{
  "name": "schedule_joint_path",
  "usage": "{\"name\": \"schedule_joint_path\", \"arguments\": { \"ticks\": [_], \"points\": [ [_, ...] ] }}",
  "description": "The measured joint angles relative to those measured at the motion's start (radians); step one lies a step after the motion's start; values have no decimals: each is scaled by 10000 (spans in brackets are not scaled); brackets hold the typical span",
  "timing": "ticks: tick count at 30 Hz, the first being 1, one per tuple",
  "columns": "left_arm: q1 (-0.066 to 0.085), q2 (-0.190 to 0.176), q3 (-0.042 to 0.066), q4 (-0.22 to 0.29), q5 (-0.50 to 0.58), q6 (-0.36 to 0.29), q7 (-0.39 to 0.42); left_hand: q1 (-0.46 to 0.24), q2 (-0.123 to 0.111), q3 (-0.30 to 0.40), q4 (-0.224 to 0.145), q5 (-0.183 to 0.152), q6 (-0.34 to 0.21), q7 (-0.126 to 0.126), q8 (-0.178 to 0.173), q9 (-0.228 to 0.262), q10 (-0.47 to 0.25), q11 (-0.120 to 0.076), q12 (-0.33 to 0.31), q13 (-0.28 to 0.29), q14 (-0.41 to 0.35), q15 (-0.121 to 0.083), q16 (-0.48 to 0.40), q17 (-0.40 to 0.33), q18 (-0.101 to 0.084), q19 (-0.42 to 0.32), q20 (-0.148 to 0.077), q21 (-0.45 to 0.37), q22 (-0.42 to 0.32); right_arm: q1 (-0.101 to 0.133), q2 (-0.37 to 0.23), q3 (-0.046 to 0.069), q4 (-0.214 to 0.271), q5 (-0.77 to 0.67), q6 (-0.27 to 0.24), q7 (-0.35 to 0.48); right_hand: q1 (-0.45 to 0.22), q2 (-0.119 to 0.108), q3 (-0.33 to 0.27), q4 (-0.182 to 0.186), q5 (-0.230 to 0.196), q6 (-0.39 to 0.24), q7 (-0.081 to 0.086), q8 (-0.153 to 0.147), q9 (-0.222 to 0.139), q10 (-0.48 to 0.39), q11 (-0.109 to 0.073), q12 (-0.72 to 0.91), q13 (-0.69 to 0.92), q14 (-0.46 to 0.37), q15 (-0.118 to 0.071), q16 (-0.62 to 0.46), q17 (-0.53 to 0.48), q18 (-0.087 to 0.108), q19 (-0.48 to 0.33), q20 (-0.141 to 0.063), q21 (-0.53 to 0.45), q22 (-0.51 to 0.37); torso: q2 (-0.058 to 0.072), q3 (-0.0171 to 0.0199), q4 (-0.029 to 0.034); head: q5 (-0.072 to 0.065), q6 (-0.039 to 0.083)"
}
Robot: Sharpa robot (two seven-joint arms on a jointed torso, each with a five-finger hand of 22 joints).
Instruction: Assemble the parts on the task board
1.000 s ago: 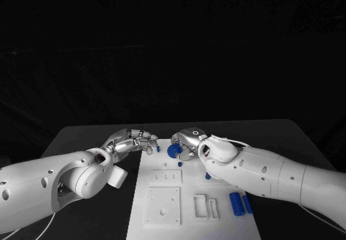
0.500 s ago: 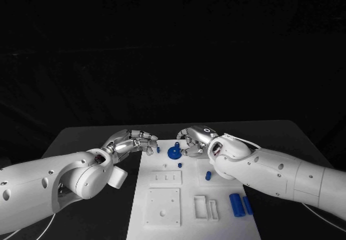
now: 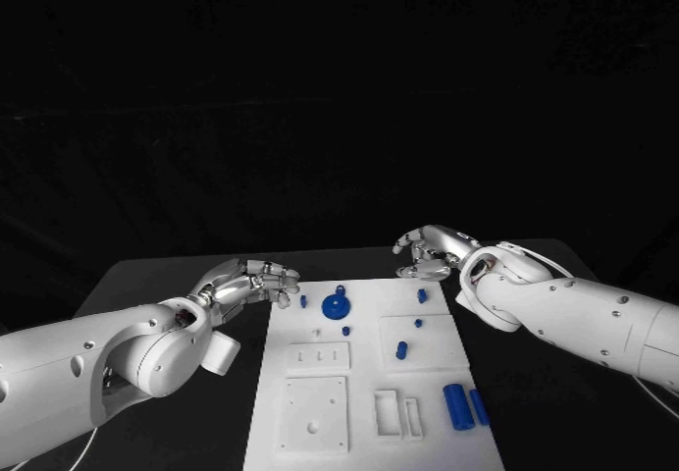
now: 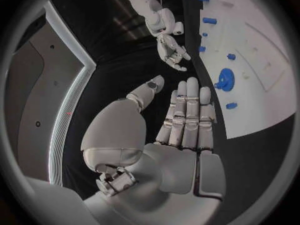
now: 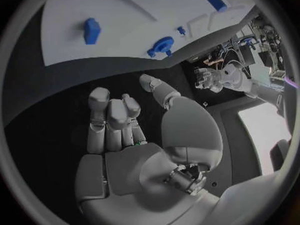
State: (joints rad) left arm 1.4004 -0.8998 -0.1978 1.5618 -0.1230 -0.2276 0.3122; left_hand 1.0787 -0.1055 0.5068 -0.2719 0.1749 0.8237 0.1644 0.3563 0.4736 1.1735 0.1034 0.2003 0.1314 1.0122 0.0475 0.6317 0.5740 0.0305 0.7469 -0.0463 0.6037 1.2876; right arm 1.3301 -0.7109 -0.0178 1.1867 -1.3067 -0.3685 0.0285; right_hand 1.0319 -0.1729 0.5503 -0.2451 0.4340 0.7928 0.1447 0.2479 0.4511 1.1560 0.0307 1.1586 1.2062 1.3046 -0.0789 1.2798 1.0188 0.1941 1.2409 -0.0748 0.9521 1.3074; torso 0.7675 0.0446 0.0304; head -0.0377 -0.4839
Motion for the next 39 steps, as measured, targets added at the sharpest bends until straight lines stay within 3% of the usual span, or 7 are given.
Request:
{"name": "schedule_joint_path", "arguments": {
  "ticks": [6,12,18,25,39],
  "points": [
    [0,11,2,-35,25,73,60,-133,31,-92,9,-326,0,0,0,26,0,0,-40,0,0,0,42,-31,-1,0,0,0,-26,-9,-290,-9,-565,991,674,773,-117,163,-494,-361,117,21,17,76,22,-1,1,97,23,9,10,0,57,-2,-15,15,0,0,-23,44,-71,-66,20],
    [0,26,3,-47,35,145,82,-133,31,-92,9,-393,0,0,0,34,0,0,-39,0,0,0,41,-38,-1,0,0,0,-30,-38,-399,-10,-1331,1432,1123,1142,-76,203,-623,-436,116,71,0,103,31,0,0,97,23,9,10,0,69,-3,-15,16,0,0,-27,71,-76,-162,9],
    [0,-6,2,-92,40,180,86,-199,64,-139,56,-598,0,0,-47,52,0,0,-40,0,0,0,41,-61,-1,0,0,0,-47,-279,-475,-14,-1521,1721,1409,1366,31,310,-623,-436,195,72,-1,103,31,0,0,97,4,3,4,1,80,-3,-69,-4,1,0,-16,92,-66,-203,3],
    [0,1,-1,-125,44,204,89,-369,56,-221,138,-830,0,0,-47,71,0,0,-80,0,0,0,79,-88,-1,0,0,0,-76,-432,-444,-15,-1674,1878,1660,1462,214,386,-623,-436,1059,72,-3,103,30,0,-1,97,-39,-28,-28,1,106,-4,-70,-2,1,0,-16,91,-65,-184,2],
    [0,11,-5,-195,48,217,63,-368,55,-221,138,-830,0,0,-85,80,0,0,-79,0,0,0,79,-99,-2,0,0,0,-77,-757,-314,-30,-1746,1711,2003,1488,213,386,-623,-436,1075,71,-8,103,28,-112,37,55,-131,-28,-28,-39,116,-5,-105,33,1,0,-16,76,-58,-149,-152]
  ]
}}
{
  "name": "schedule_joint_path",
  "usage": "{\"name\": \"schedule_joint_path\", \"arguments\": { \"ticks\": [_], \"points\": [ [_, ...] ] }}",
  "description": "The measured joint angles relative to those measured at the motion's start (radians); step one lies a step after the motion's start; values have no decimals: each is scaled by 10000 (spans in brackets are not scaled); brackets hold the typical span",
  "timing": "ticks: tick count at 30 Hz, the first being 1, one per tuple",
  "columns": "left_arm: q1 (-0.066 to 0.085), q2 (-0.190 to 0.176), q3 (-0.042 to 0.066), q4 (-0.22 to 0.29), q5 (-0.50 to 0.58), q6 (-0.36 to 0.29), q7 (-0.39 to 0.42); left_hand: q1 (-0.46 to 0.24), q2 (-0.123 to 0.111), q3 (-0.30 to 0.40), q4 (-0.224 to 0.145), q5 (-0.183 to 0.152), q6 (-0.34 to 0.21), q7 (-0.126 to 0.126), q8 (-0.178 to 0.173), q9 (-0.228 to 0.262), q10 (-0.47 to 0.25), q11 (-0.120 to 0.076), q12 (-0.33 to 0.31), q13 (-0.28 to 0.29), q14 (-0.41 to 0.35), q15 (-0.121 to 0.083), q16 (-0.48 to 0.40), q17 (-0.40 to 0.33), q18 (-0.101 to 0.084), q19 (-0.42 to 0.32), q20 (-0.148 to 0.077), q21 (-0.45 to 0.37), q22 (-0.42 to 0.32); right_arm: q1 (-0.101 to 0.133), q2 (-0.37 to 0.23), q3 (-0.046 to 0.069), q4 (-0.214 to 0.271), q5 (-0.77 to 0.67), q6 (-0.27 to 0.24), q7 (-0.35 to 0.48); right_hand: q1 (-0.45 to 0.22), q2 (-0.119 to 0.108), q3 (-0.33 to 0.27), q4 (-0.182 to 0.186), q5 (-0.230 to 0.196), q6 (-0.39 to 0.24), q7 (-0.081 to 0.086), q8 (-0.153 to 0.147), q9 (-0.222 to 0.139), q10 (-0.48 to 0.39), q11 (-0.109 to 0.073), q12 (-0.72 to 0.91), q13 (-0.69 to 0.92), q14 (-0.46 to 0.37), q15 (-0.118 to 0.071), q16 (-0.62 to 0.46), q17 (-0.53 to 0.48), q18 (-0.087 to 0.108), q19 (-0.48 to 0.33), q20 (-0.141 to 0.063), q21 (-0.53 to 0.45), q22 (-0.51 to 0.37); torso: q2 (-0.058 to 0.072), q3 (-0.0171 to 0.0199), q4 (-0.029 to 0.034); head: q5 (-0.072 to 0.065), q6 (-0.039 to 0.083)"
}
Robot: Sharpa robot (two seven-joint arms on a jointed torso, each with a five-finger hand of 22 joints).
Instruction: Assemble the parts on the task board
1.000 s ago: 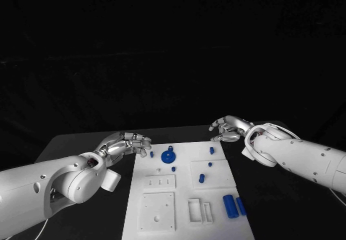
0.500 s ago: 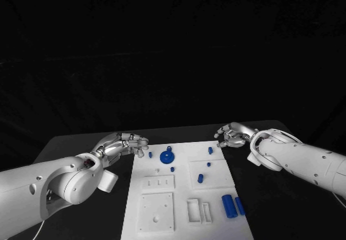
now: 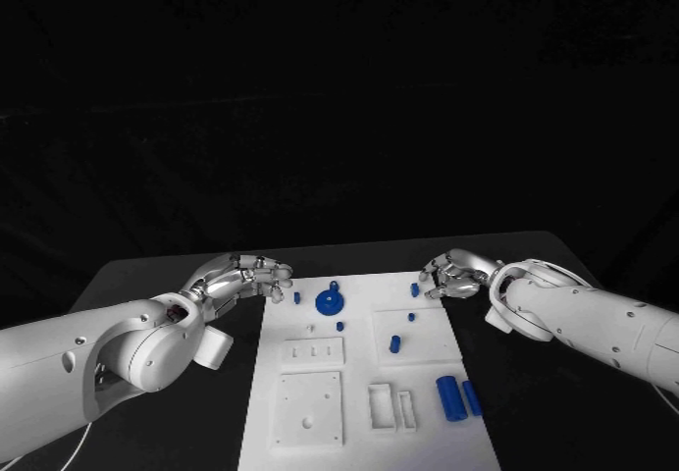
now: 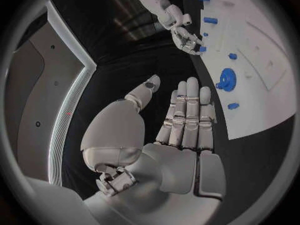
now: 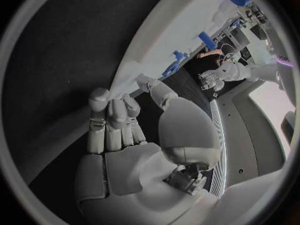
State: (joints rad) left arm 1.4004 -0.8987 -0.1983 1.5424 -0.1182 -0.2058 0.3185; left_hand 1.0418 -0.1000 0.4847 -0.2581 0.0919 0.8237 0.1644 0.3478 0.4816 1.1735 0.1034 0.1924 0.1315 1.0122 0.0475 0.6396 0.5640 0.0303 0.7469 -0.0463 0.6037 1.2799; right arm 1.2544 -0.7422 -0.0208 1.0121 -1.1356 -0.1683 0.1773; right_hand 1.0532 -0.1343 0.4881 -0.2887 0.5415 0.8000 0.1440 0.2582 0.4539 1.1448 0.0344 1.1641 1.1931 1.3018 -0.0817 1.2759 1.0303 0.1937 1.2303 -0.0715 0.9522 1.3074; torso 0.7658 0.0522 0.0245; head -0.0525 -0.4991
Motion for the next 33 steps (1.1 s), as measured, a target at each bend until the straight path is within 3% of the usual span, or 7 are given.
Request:
{"name": "schedule_joint_path", "arguments": {
  "ticks": [12,15,19,20,24,33],
  "points": [
    [0,-6,-8,-32,1,4,-5,1,0,0,0,0,0,0,0,1,0,0,0,0,0,0,0,-11,0,0,0,0,-8,-60,96,1,94,-58,69,10,0,0,0,0,0,11,-13,0,-1,0,0,0,-10,0,0,0,-2,0,-1,2,0,0,-1,-1,6,19,-47],
    [0,-1,-8,-33,2,6,-6,1,0,0,0,0,0,0,0,9,0,0,0,0,0,0,0,-11,0,0,0,0,-8,-69,132,2,101,-61,70,19,0,0,0,0,-163,11,-14,0,-1,0,0,0,-25,0,0,-38,-2,0,-1,2,0,0,-1,-1,5,23,-56],
    [0,5,-8,-33,2,9,-7,1,0,0,0,0,0,0,0,8,0,0,0,0,0,0,0,-11,-1,0,0,0,-8,-82,159,7,100,-61,69,35,39,39,0,0,-648,33,7,-1,0,0,0,0,-26,0,0,-38,3,0,-33,35,0,0,-2,-4,5,29,-66],
    [0,5,-8,-33,3,10,-8,1,0,0,0,0,0,0,0,8,0,0,1,0,0,0,0,-11,0,0,0,0,-8,-87,164,8,99,-61,68,40,39,39,-16,16,-985,34,7,-1,-1,0,-1,0,-30,0,1,-38,16,0,-33,35,0,0,-2,-6,5,29,-69],
    [0,5,-8,-36,3,11,-9,1,0,0,0,0,0,0,0,8,29,29,1,0,0,0,0,-12,0,0,0,0,-8,-109,211,16,88,-58,55,68,104,105,-28,28,-1624,122,-4,82,1,-64,-7,0,-47,0,0,-78,28,0,-34,36,0,0,-2,-7,6,18,-73],
    [0,9,-9,-39,4,14,-16,1,0,0,0,0,0,0,0,16,31,32,1,0,0,0,0,-11,0,0,0,0,-8,-145,246,25,79,-48,14,126,223,223,210,46,-2540,404,-106,206,15,-66,-5,-1,-75,1,1,-77,50,1,-34,38,-37,0,-8,-1,0,57,-82]
  ]
}}
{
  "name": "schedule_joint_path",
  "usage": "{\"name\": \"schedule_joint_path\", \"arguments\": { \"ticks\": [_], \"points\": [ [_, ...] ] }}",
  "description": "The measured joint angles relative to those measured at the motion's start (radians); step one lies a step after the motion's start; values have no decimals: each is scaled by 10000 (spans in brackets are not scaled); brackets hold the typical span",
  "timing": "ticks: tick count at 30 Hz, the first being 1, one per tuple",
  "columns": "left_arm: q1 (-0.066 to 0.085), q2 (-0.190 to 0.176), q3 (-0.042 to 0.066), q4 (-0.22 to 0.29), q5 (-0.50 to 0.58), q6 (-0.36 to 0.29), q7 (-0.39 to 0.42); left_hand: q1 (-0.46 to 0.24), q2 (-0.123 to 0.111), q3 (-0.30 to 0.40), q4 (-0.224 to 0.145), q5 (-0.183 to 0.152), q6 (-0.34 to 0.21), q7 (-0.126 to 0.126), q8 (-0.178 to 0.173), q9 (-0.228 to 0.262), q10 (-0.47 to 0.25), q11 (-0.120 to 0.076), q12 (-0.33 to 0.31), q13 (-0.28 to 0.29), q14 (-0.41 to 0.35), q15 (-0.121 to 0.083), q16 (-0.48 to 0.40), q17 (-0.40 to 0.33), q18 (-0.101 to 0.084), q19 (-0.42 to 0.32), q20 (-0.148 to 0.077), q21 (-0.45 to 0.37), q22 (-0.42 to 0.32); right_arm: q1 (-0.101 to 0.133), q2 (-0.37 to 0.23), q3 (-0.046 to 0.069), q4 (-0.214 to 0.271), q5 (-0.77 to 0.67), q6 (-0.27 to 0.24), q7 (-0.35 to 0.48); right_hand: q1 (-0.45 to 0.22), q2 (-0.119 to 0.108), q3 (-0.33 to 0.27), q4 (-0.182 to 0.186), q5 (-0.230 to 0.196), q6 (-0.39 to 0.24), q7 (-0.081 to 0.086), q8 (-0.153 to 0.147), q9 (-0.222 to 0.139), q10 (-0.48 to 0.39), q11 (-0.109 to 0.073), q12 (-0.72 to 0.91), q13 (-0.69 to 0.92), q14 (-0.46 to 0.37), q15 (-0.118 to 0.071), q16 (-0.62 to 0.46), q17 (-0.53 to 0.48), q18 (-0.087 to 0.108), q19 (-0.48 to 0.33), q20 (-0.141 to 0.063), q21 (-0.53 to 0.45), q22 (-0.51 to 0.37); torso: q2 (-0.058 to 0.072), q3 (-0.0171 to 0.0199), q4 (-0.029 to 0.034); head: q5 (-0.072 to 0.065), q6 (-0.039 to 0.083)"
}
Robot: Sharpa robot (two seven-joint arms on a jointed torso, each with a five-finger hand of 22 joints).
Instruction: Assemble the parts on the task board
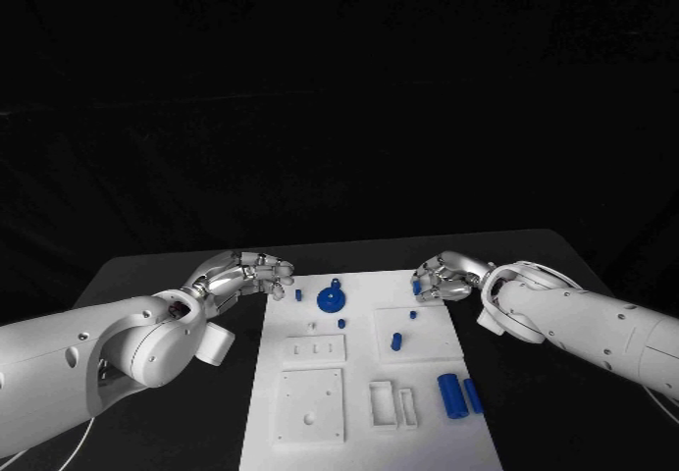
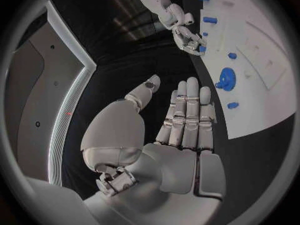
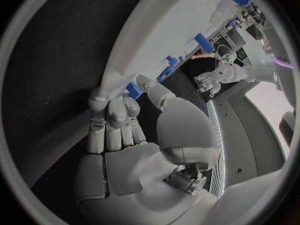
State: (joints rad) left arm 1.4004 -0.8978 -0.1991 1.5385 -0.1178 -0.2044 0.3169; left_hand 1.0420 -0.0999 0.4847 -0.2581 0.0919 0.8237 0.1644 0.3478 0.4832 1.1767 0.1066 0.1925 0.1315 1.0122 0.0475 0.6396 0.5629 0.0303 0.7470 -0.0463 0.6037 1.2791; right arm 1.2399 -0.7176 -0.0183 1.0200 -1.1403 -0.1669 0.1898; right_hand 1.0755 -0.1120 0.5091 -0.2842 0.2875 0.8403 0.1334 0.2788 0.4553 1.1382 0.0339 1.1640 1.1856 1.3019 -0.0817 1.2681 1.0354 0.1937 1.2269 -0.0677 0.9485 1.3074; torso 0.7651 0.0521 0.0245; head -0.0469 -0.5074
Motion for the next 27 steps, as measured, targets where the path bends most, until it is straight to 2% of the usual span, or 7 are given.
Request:
{"name": "schedule_joint_path", "arguments": {
  "ticks": [7,14,20,22,27],
  "points": [
    [0,2,-4,-4,0,8,-17,0,0,0,0,0,0,0,0,-1,0,0,0,0,0,0,0,-6,0,0,0,0,0,-13,23,-1,-7,2,-21,42,-57,57,74,14,-546,196,-157,78,0,-35,-38,-2,-43,0,0,-38,11,-1,1,1,0,0,0,1,-7,14,-1],
    [0,5,-4,-7,0,14,-28,0,0,0,0,0,0,0,0,-2,0,0,0,0,0,0,0,-9,0,0,0,40,0,-22,26,-3,-15,3,-45,59,-87,87,218,18,-787,346,-241,143,12,-69,-75,-4,-65,0,0,-39,13,0,17,18,0,0,0,4,-6,15,-21],
    [0,6,-4,-6,1,18,-35,0,0,0,0,0,0,0,0,5,0,0,0,0,0,0,0,-10,0,0,0,40,0,-30,33,-3,-28,4,-66,63,-108,108,487,21,-1274,579,-428,287,82,-53,-166,-4,-87,41,-115,-77,26,-1,18,19,0,0,1,0,-6,23,-22],
    [0,6,-4,-6,1,19,-38,0,0,0,0,0,0,0,0,7,0,0,0,0,0,0,0,-9,0,0,0,40,0,-37,36,-4,-29,4,-71,64,-68,147,598,35,-1444,972,-321,309,104,-104,-215,-49,-94,5,-149,-116,32,0,6,31,0,0,2,0,-6,24,-21],
    [0,1,-4,-5,2,22,-43,1,0,0,0,0,0,0,0,6,0,0,0,0,-36,36,0,-9,0,0,0,40,0,-41,38,-4,-28,4,-88,64,-68,147,836,26,-1747,986,-309,309,159,-69,-253,-64,-113,40,-185,-116,44,-1,3,35,0,0,2,0,-6,25,-30]
  ]
}}
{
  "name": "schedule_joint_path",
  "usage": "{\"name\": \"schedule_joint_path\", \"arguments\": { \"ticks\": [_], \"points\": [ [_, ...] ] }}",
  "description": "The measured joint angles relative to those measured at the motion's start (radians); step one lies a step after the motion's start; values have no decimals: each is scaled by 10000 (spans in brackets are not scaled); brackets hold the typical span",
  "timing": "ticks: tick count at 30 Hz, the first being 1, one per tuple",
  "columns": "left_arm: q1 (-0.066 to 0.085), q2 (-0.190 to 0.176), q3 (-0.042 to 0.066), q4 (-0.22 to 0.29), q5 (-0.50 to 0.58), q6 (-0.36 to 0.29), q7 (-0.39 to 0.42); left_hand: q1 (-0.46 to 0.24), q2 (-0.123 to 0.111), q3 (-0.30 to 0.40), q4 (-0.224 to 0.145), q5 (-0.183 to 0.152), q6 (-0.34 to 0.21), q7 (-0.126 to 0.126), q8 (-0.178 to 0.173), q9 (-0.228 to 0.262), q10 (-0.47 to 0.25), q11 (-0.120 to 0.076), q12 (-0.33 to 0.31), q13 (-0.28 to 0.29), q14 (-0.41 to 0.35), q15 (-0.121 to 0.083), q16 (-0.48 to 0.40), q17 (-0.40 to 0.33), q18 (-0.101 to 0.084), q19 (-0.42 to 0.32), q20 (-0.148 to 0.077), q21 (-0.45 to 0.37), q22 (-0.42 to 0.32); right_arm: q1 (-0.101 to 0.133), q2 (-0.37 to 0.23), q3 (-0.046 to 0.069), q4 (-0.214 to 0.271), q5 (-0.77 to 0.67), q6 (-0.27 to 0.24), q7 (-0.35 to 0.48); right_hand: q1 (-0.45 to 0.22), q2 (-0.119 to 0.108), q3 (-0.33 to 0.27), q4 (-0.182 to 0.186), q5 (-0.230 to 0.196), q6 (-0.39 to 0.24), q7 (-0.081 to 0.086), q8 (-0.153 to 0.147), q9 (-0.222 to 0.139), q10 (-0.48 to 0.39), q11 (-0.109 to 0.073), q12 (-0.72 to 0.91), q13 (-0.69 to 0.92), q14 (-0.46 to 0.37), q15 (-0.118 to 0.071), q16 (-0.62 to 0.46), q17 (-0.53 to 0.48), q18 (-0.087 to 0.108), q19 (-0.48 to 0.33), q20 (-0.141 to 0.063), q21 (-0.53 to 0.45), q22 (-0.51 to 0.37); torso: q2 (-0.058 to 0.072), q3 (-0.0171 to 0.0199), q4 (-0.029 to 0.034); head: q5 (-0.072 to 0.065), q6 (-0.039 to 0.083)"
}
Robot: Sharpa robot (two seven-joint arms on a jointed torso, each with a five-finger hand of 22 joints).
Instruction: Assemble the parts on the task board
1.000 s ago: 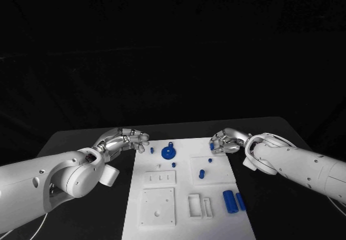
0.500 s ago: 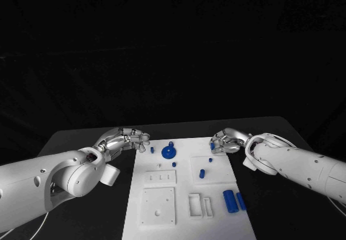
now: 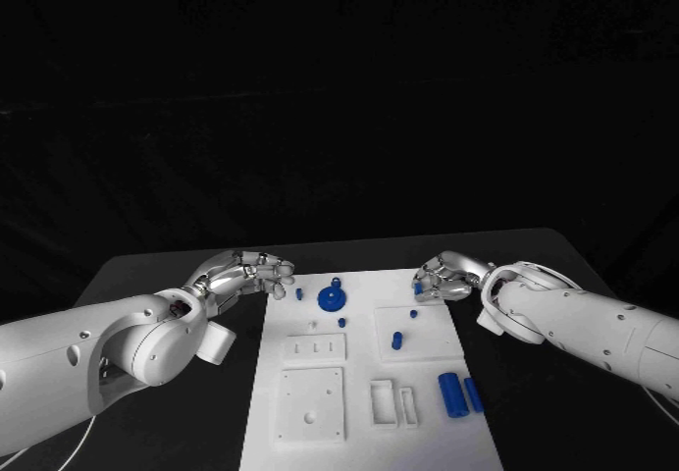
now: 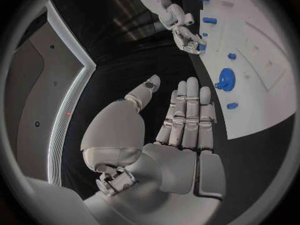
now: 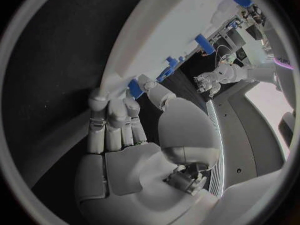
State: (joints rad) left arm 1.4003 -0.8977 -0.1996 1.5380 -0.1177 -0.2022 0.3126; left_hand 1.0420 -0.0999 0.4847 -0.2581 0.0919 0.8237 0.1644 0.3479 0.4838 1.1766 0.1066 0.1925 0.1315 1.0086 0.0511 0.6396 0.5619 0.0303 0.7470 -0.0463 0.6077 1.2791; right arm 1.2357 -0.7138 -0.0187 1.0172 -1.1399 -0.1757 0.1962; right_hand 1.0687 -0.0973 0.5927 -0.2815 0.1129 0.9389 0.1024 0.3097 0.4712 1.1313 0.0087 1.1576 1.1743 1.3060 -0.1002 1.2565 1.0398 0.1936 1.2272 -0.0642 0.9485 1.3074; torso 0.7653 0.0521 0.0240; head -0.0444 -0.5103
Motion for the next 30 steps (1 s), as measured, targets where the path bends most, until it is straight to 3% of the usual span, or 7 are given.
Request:
{"name": "schedule_joint_path", "arguments": {
  "ticks": [4,10,18,21,24,28,30],
  "points": [
    [0,-1,0,0,0,2,-4,0,0,0,0,0,0,0,0,0,0,0,0,0,0,0,0,0,0,0,0,0,0,-6,0,1,2,-3,-23,4,40,39,199,36,-210,46,-43,48,31,0,0,0,-15,0,0,-14,10,1,0,0,-40,0,0,1,0,0,-2],
    [0,-1,-1,0,0,4,-8,0,0,22,-22,0,0,0,0,-1,0,0,0,0,0,0,0,0,0,0,0,0,0,-12,0,-1,3,-47,-68,9,43,39,607,142,-510,295,-270,204,143,-37,-144,-77,-67,-18,-126,-39,22,3,-1,2,-40,0,0,-5,4,-3,-3],
    [0,14,-1,-2,-3,12,-17,46,46,45,-45,40,0,0,0,14,0,0,0,0,0,0,37,-9,0,0,0,0,-3,-27,-25,-9,154,-284,-264,-56,40,44,796,194,-508,428,-399,296,166,37,-218,-77,-63,-17,-197,-76,33,18,0,2,-40,0,0,-3,0,-7,-10],
    [0,50,-1,-18,-8,12,-66,299,297,189,-132,96,0,0,0,37,0,0,0,0,0,0,44,-25,-1,0,0,0,-10,-34,-119,-9,427,-603,-376,-168,28,56,819,216,-331,449,-419,298,166,76,-257,-77,-22,18,-233,-76,46,64,0,3,-40,0,-1,-3,-8,-20,12],
    [0,113,0,-68,-12,2,-158,331,329,199,-142,96,4,4,0,72,97,-24,0,20,8,-8,157,-25,-1,2,-3,75,-10,-23,-211,7,678,-906,-471,-330,14,64,819,216,-295,475,-446,297,165,106,-286,-45,22,19,-234,-76,57,80,0,3,-40,0,-8,-4,-12,-27,59],
    [1,222,15,-158,-34,-9,-344,331,329,199,-142,96,205,-58,0,128,316,-120,47,89,165,-164,314,6,-65,131,-130,170,-5,259,-255,92,1018,-1276,-552,-608,-44,14,848,187,-186,506,-476,307,165,160,-340,-8,51,67,-281,-76,71,92,20,13,-40,0,-33,-5,-31,-27,115],
    [1,283,21,-227,-65,-15,-486,327,325,179,-121,96,388,-126,41,168,606,-256,211,165,418,-271,528,88,14,309,-201,289,9,450,-254,128,1212,-1468,-589,-774,-44,14,861,174,-139,518,-489,308,165,195,-376,-7,72,73,-287,-76,71,110,44,-9,-40,0,-45,-8,-38,-23,141]
  ]
}}
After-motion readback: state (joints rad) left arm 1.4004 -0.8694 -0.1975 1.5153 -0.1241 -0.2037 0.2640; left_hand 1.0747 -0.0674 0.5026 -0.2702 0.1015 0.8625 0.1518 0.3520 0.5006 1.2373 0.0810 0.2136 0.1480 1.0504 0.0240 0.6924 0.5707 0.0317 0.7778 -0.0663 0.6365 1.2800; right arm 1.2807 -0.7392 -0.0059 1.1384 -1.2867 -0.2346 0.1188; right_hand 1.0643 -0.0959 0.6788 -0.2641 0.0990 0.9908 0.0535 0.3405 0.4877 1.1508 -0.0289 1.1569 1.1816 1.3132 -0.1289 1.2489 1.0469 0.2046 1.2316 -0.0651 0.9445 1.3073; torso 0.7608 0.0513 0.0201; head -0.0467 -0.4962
